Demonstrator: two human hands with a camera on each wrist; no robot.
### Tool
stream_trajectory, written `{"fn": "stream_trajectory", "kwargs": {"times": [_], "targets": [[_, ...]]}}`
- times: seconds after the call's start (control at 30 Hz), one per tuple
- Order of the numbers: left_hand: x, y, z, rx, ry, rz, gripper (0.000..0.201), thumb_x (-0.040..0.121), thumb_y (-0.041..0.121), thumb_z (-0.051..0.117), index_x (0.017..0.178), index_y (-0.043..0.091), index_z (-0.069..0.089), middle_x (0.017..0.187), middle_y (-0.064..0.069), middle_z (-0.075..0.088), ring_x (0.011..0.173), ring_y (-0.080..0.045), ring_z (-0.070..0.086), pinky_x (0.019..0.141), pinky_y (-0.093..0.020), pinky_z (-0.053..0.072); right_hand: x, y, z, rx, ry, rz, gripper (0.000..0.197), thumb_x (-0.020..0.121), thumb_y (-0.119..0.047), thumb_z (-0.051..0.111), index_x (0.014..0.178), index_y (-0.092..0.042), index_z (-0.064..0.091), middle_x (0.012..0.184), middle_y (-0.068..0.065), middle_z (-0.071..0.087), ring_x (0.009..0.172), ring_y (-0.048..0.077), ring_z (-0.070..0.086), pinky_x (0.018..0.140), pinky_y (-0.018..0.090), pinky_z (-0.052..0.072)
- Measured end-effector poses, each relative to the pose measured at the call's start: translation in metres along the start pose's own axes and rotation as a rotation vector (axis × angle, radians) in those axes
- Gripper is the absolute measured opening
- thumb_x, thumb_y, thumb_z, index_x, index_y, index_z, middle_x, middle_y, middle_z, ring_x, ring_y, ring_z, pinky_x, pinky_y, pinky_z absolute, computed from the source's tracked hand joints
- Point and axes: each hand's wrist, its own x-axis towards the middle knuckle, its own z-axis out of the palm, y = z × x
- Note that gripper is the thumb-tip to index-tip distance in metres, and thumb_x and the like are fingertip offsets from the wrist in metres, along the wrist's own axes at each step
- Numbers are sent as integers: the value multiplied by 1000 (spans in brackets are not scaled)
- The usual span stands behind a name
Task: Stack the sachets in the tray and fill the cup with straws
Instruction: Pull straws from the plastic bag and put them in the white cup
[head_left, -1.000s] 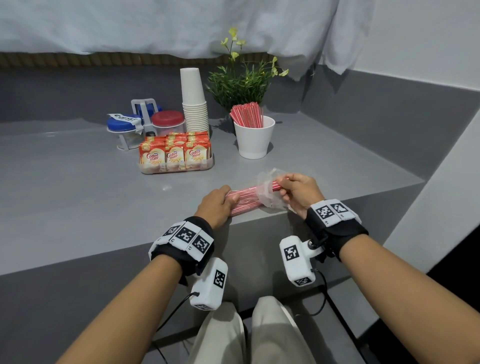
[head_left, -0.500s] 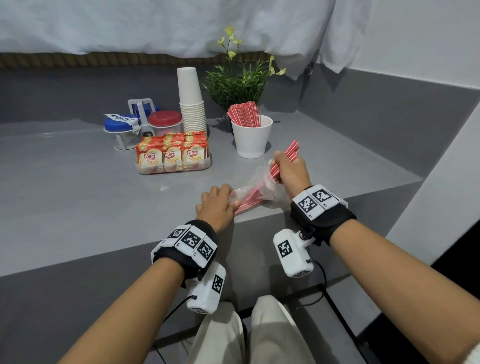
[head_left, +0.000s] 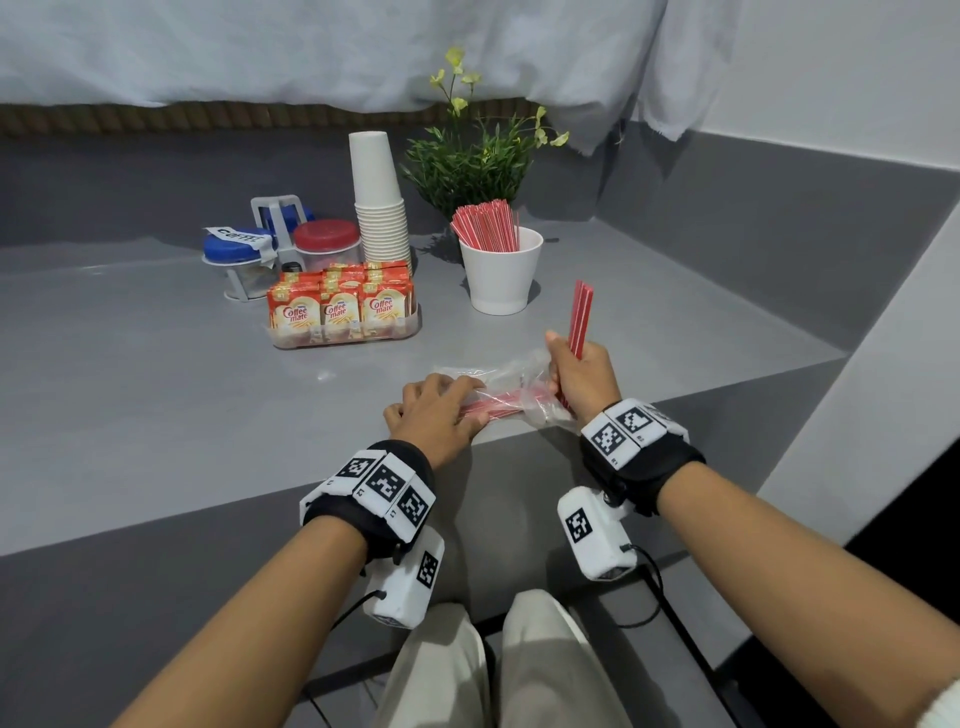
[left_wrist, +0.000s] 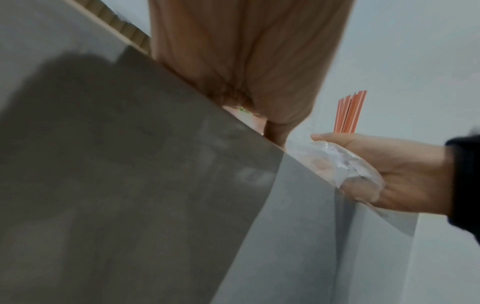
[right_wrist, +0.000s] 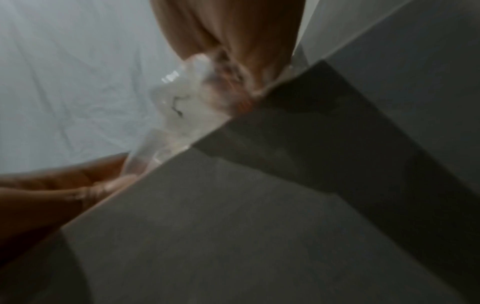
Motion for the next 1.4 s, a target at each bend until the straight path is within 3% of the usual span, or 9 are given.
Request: {"fn": "stream_trajectory", "kwargs": {"times": [0.4,0.57,0.63,0.7,0.8,0.97,1.1,1.3,1.4], "targets": [[8,7,-17,-24,-117,-33,47,90,43,50,133,29,38,142,-7,34,133,-29,27,107,-46,26,16,-9,-3,77,-60,34,44,95,-32,47,56,-17,33,45,-1,30,33,9,29,39,22,28],[33,18,-45,-31,-10,11,45,86,51,52,125,29,47,139,-5,42,130,-26,37,109,-48,26,38,-43,1,106,-92,-41,43,95,-35,45,57,-17,35,46,-2,32,38,11,31,45,23,32],[48,23,-60,-114,32,66,44,86,47,56,121,22,52,134,-7,49,124,-24,44,106,-38,33,51,-57,5,113,-103,-78,45,96,-35,45,56,-16,38,41,-5,36,35,9,34,43,22,34],[62,31,-76,-214,75,85,41,88,37,58,120,12,55,128,-10,54,117,-23,51,90,-25,37,65,-70,10,92,-105,-117,48,95,-36,45,52,-15,39,41,-3,40,35,10,39,43,21,37],[90,38,-97,-284,145,63,34,89,32,58,114,9,57,122,-12,58,111,-24,54,81,-25,36,88,-88,16,31,-96,-143,51,95,-38,43,50,-15,40,50,5,44,42,16,44,45,23,40],[132,41,-109,-322,219,35,22,89,25,59,103,8,60,116,-12,62,102,-22,56,86,-29,42,129,-106,28,-81,-25,-203,55,96,-39,39,47,-13,42,51,5,46,48,18,45,62,30,41],[165,34,-109,-314,271,-23,31,86,19,62,113,5,56,114,-13,61,101,-23,56,87,-31,43,161,-103,37,-124,24,-201,57,94,-38,39,44,-12,48,52,5,54,61,23,56,80,34,45],[206,15,-103,-411,350,-150,53,82,21,68,125,3,44,126,-18,52,117,-30,49,91,-31,39,191,-82,50,-229,-7,-197,48,91,-31,43,48,-12,51,52,9,52,42,20,45,50,29,41],[221,12,-100,-500,339,-169,39,82,21,69,113,8,49,124,-15,54,110,-27,52,91,-32,41,202,-69,60,-309,-77,-184,44,90,-28,47,49,-13,53,35,-2,49,31,11,46,39,19,42]]}}
